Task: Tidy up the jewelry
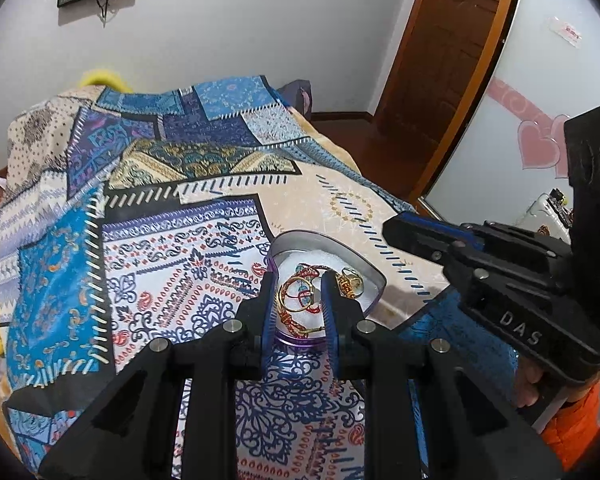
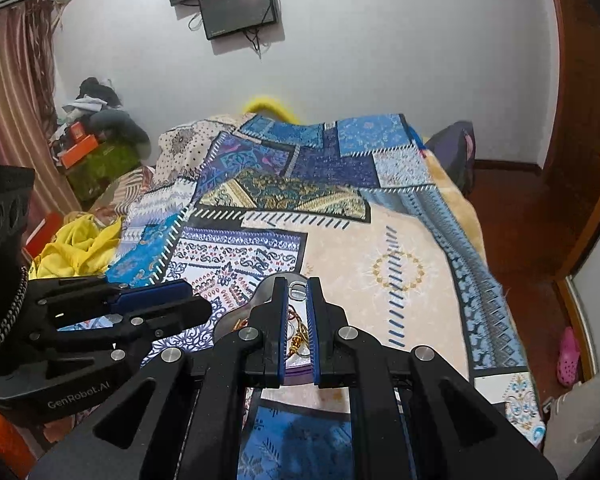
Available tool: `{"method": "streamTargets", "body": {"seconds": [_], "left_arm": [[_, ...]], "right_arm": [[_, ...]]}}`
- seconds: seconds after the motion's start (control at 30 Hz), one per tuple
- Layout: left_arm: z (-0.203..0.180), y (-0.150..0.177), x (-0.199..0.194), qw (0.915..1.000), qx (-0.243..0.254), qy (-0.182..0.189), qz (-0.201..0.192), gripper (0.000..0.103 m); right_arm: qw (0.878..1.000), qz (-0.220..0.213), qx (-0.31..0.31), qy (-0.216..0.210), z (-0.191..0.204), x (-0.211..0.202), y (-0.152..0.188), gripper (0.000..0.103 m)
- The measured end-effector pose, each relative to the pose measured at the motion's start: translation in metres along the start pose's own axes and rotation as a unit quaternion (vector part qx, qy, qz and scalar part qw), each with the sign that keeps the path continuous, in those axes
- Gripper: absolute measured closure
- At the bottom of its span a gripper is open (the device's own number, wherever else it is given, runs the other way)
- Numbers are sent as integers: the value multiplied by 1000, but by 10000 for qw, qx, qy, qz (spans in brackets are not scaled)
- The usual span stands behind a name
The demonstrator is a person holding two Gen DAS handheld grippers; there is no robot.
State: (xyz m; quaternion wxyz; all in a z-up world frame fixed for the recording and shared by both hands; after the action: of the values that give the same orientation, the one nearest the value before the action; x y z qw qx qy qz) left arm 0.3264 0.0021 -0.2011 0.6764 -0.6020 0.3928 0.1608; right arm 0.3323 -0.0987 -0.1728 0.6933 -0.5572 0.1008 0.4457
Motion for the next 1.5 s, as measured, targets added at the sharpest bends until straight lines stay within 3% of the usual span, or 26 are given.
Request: {"method": "streamTargets", "body": {"seconds": [0.33,0.63,0.83,1.03,1.2,1.3,1.5], "left_arm": [[0,7,26,9993,-24,281,245,82],[0,7,27,9993,-16,264,274,82],[-1,5,10,9996,47,202,165,82],[-8,-7,-33,9997,149,35,-215,81],[-18,-24,-98,9949,319,-437,-849,77],[-26,-33,-144,9873,339,-740,-1367,70],[-46,-34,-228,9637,431,-1356,-2259,56]], "right_arm": [[9980,602,49,-159,-12,33,9,95],[9978,653,3,-143,-13,34,10,95],[9976,679,-76,-109,-8,25,11,85],[9994,285,-171,44,1,-6,1,85],[9990,-361,-242,62,17,-58,-13,85],[9961,-842,-252,8,29,-95,-21,85],[9805,-1931,-319,-157,59,-178,-24,85]]}}
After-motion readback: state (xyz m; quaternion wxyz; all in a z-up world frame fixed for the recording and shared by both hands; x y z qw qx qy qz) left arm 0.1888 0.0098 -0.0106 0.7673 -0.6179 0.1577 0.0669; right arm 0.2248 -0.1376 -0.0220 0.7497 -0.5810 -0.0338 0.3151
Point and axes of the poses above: each gripper's, at about its wrist camera, not at the fingertips, and x roughly the way its jaws point, z to its left, y to its underside, the point moved 5 cm from there along x, roughly the way its jaws point, and after that the axes turned 14 degrees about x, right-handed, at the moved point
